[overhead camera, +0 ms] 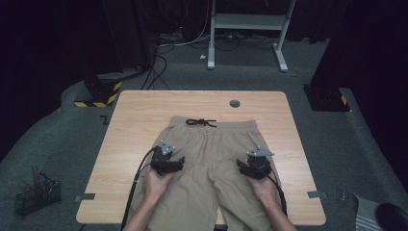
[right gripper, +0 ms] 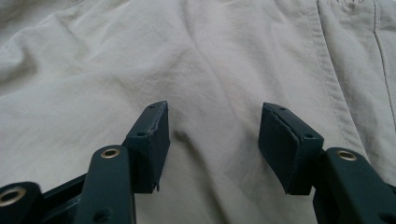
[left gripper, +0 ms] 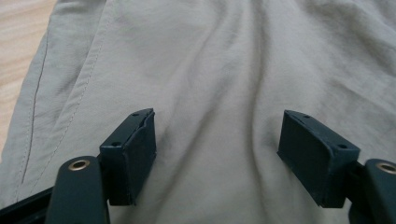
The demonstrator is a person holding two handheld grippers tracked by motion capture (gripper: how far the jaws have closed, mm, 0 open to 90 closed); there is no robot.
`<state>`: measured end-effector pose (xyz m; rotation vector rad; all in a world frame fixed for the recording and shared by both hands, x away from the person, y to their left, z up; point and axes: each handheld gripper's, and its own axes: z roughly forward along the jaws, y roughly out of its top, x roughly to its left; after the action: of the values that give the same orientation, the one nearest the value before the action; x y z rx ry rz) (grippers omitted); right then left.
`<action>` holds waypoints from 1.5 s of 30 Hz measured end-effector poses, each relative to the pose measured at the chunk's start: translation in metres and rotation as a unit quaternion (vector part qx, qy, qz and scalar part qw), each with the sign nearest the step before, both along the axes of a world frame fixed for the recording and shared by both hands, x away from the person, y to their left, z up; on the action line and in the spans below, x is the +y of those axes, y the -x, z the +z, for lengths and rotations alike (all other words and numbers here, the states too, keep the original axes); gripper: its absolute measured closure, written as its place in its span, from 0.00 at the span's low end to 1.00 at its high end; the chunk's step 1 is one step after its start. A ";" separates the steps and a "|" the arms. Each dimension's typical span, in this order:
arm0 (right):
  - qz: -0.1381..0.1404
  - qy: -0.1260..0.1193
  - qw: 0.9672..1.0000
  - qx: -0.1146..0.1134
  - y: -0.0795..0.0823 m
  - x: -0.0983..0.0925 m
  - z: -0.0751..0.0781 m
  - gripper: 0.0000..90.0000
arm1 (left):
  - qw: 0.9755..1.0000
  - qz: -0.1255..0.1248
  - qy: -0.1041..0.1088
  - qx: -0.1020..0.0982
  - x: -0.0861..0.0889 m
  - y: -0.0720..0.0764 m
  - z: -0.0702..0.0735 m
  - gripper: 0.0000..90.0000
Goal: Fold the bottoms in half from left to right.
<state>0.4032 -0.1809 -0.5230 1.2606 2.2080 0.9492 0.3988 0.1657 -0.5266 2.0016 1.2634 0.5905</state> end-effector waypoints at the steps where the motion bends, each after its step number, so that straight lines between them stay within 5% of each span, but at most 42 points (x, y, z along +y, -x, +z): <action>1: -0.001 -0.001 1.000 0.000 0.004 0.000 0.000 0.48 | 1.000 -0.002 -0.001 -0.001 0.000 0.003 0.000 0.30; 8: 0.014 0.014 1.000 0.005 0.015 -0.001 0.007 0.48 | 1.000 -0.018 0.007 0.003 -0.002 0.008 0.005 0.31; 9: 0.008 0.007 1.000 -0.011 0.010 0.000 0.010 0.49 | 1.000 -0.020 0.010 0.004 -0.002 0.005 0.007 0.31; 14: -0.011 -0.007 1.000 -0.005 -0.010 0.003 0.013 0.49 | 1.000 0.000 0.025 -0.005 -0.001 -0.018 0.019 0.32; 21: -0.019 0.000 1.000 0.012 -0.029 0.008 0.007 0.49 | 1.000 0.009 0.004 0.013 -0.002 -0.040 0.010 0.33; 23: -0.014 0.000 1.000 0.011 -0.028 0.006 0.003 0.48 | 1.000 0.006 -0.011 0.015 -0.003 -0.039 0.004 0.32; 29: -0.014 -0.006 1.000 0.002 -0.020 0.004 0.000 0.48 | 1.000 0.006 -0.002 -0.003 -0.004 -0.030 0.000 0.33; 39: 0.000 -0.003 1.000 0.008 0.013 0.001 0.001 0.48 | 1.000 -0.011 0.002 0.003 -0.008 0.010 0.001 0.32; 42: 0.006 0.004 1.000 0.015 0.012 0.001 0.004 0.48 | 1.000 -0.014 0.012 0.012 -0.008 0.008 0.004 0.33; 45: 0.002 -0.006 1.000 0.002 0.007 0.002 0.009 0.49 | 0.999 -0.016 0.030 -0.004 -0.008 -0.002 0.014 0.34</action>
<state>0.3966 -0.1787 -0.5141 1.2637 2.2117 0.9633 0.4010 0.1582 -0.5122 1.9651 1.2276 0.5382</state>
